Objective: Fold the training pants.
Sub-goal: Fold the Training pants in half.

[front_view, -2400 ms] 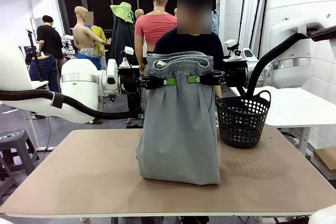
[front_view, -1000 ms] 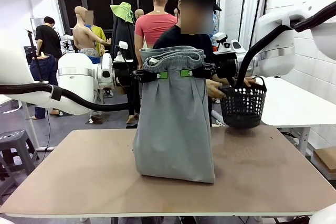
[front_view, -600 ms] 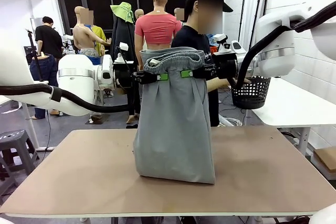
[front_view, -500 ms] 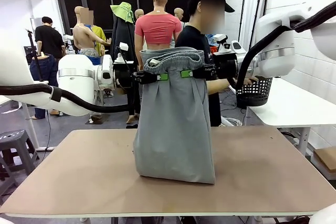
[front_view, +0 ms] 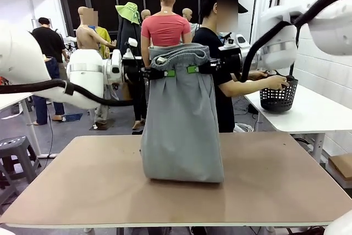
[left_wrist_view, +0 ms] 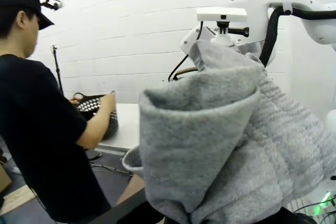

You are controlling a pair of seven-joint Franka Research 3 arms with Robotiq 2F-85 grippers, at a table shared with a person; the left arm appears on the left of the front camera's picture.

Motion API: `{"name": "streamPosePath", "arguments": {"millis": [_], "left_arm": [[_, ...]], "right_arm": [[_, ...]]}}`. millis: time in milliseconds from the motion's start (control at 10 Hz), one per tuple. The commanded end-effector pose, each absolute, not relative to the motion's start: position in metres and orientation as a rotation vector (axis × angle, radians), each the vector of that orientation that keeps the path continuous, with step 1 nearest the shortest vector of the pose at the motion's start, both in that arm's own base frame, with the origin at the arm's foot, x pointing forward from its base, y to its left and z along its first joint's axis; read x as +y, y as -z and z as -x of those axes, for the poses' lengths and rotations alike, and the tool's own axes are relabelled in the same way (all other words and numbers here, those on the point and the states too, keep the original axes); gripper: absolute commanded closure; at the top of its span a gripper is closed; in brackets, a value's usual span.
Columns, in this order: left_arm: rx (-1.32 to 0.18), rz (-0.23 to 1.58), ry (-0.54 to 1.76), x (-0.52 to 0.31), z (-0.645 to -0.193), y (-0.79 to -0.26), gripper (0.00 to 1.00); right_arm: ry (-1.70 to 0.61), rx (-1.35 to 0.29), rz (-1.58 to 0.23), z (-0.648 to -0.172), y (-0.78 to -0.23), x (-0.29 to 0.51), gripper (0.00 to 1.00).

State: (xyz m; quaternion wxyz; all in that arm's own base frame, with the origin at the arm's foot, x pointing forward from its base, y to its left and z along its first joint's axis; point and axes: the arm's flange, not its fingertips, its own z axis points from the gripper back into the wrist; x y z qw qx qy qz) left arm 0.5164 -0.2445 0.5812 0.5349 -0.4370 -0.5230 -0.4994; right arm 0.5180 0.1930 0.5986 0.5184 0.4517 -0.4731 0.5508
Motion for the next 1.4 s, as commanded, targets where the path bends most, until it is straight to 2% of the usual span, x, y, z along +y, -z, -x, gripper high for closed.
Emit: {"name": "streamPosePath", "arguments": {"millis": [0,200,500,600,900,1100,1300], "left_arm": [[-1.254,0.954,1.192,-0.255,-0.549,-0.624,1.00],[-1.327,0.902,1.214,-0.251,-0.566,-0.653,1.00],[-1.326,0.928,1.175,-0.243,-0.601,-0.640,1.00],[-1.360,0.885,1.202,-0.241,-0.573,-0.653,1.00],[-1.360,0.885,1.202,-0.241,-0.573,-0.653,1.00],[-1.391,0.907,1.161,-0.238,-0.604,-0.644,1.00],[-1.434,0.829,1.127,-0.242,-0.631,-0.647,1.00]], "right_arm": [[-1.376,-1.159,-1.035,-0.554,-0.632,0.209,1.00],[-1.411,-1.225,-0.973,-0.577,-0.659,0.215,1.00],[-1.356,-1.219,-0.905,-0.608,-0.660,0.215,1.00],[-1.408,-1.260,-0.939,-0.579,-0.666,0.207,1.00],[-1.408,-1.260,-0.939,-0.579,-0.666,0.207,1.00],[-1.404,-1.262,-0.884,-0.606,-0.665,0.209,1.00],[-1.423,-1.264,-0.834,-0.628,-0.664,0.215,1.00]]}}
